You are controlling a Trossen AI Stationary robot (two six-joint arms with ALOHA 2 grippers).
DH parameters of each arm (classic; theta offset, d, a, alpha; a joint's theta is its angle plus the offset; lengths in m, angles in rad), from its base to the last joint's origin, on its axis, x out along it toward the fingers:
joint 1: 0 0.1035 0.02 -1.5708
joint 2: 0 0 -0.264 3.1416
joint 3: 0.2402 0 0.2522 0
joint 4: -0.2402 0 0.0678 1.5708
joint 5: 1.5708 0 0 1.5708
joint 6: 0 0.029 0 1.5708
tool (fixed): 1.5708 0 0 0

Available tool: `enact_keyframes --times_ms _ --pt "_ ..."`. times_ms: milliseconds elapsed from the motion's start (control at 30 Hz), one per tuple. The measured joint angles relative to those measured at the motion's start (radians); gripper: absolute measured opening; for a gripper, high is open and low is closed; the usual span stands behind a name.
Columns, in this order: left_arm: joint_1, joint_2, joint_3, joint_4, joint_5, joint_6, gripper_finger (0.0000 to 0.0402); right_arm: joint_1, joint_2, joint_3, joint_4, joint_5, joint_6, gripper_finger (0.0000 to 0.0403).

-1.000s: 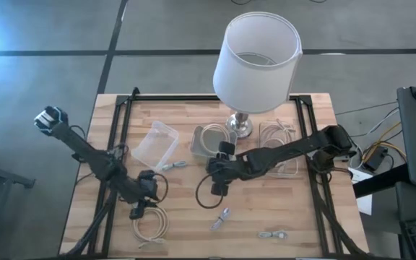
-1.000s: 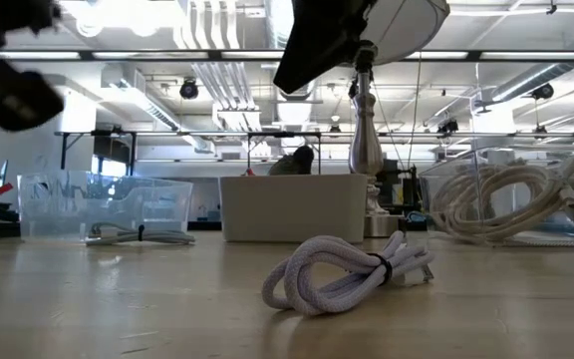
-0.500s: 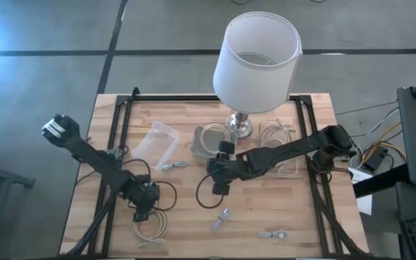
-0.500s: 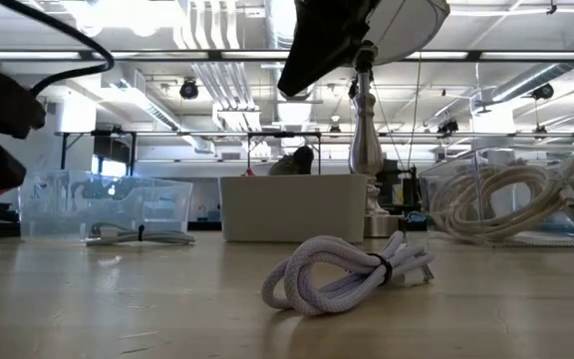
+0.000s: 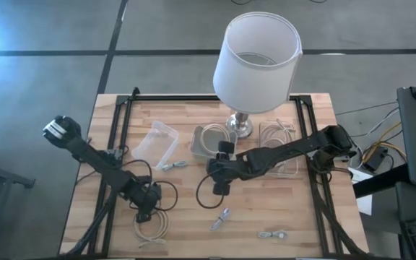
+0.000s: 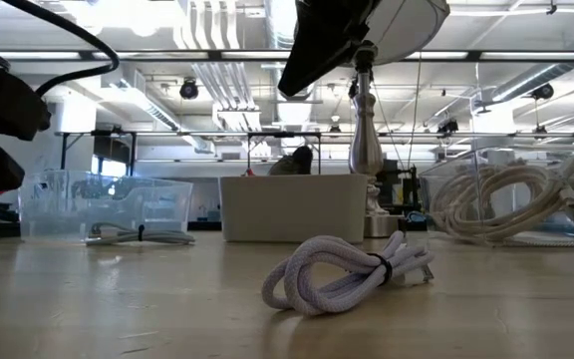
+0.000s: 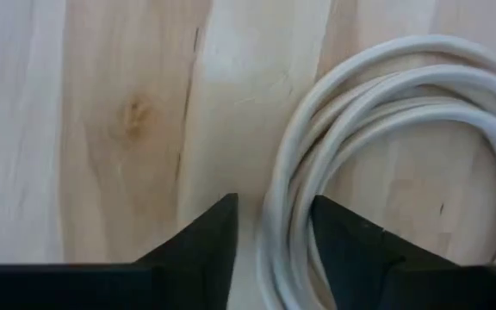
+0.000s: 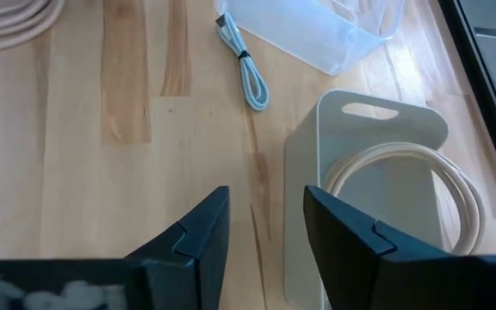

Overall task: Pick & Place USB Port
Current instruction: Put the light brown HDMI cable into the gray bin

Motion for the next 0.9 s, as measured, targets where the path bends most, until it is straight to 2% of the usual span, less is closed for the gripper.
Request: enact_keyframes --times_ms 300,433,600,767,900 --pt "-0.001 0.005 0.012 0.043 -0.019 -0.018 0.0018 0.000 0.000 -0.007 -0.001 0.000 -0.001 0.0137" --pt "-0.001 -0.002 0.065 0.057 -0.109 0.027 0.0021 0.002 0.000 -0.014 -0.001 0.000 0.007 0.0141" --pt "0.005 -0.001 0.192 -0.013 -0.294 0.227 0.0020 0.005 0.000 -0.018 -0.003 -0.001 0.035 0.0137" --pt "0.038 0.000 0.348 -0.191 -0.507 0.366 0.0020 0.026 -0.002 -0.019 -0.046 -0.053 0.117 0.0128" --pt "0.094 -0.003 0.457 -0.291 -0.588 0.389 0.0024 0.058 -0.010 -0.019 -0.105 -0.062 0.181 0.0125"
